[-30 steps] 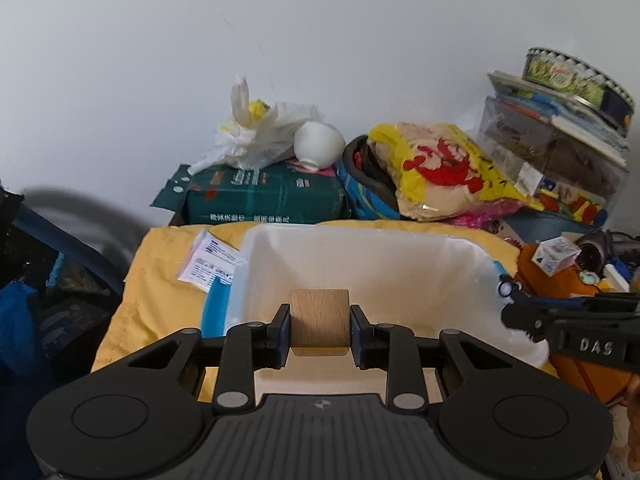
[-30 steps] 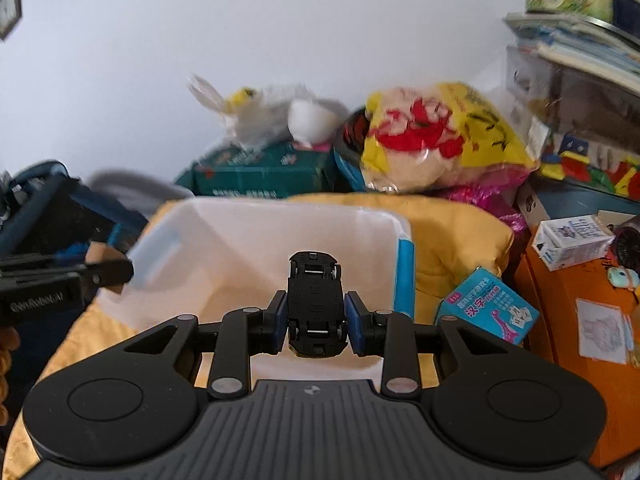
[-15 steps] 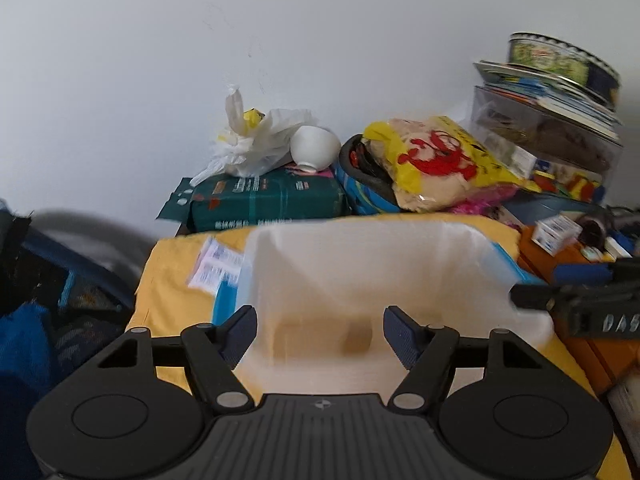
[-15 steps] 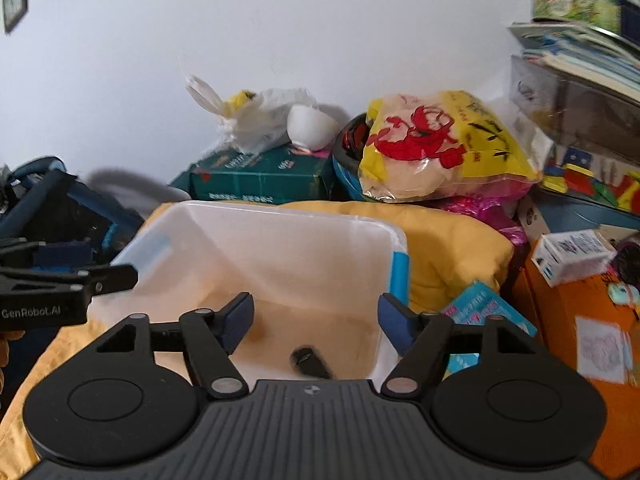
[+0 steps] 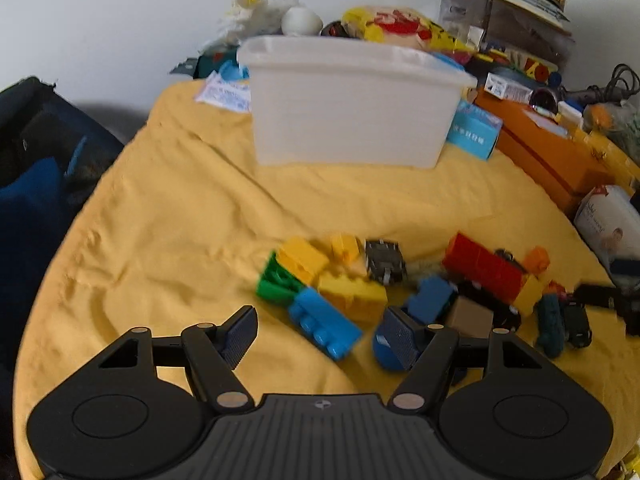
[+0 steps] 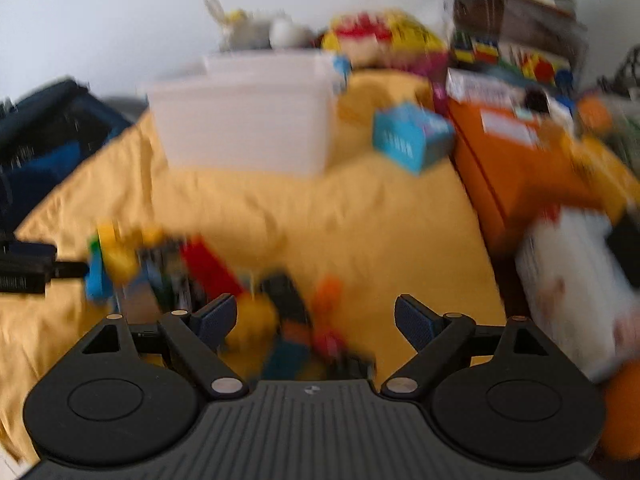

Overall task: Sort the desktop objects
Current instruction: 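Grasp a blue brick with the left tool while the right tool grasps a green-black toy car, then carry the blue brick and the toy car over the white bin, then open both tools to drop the items into the bin and pull back, then grasp the blue airplane disc with the left tool while the right tool grasps a teal toy, then carry the disc and teal toy over the bin and open both tools, then grasp a green brick with the left tool while the right tool grasps a small red cube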

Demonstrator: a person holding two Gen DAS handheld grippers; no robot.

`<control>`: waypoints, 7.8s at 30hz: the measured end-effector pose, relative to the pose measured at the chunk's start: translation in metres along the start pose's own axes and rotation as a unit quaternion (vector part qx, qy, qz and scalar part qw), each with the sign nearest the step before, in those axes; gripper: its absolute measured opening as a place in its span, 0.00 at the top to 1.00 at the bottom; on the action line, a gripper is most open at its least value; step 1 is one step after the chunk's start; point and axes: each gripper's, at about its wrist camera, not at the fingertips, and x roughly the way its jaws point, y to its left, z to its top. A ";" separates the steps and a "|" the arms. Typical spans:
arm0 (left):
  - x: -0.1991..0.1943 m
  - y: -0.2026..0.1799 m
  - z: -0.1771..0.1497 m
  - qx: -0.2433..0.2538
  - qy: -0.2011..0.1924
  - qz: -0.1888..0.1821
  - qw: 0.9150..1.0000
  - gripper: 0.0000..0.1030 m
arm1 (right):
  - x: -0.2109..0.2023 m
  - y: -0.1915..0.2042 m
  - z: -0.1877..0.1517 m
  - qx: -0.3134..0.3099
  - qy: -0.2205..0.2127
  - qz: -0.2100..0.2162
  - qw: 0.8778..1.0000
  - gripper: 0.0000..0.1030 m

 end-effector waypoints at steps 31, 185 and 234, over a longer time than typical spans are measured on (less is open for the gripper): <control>0.045 -0.002 -0.006 -0.020 0.034 -0.008 0.999 0.64 | 0.024 -0.004 -0.027 0.043 0.053 -0.049 0.996 0.40; -0.027 0.004 0.092 -0.037 -0.097 0.017 0.994 0.59 | -0.008 0.007 0.080 0.053 -0.073 0.059 0.994 0.63; 0.020 0.021 0.021 0.031 -0.027 0.026 0.999 0.32 | 0.032 -0.017 0.014 -0.019 0.015 0.016 1.000 0.38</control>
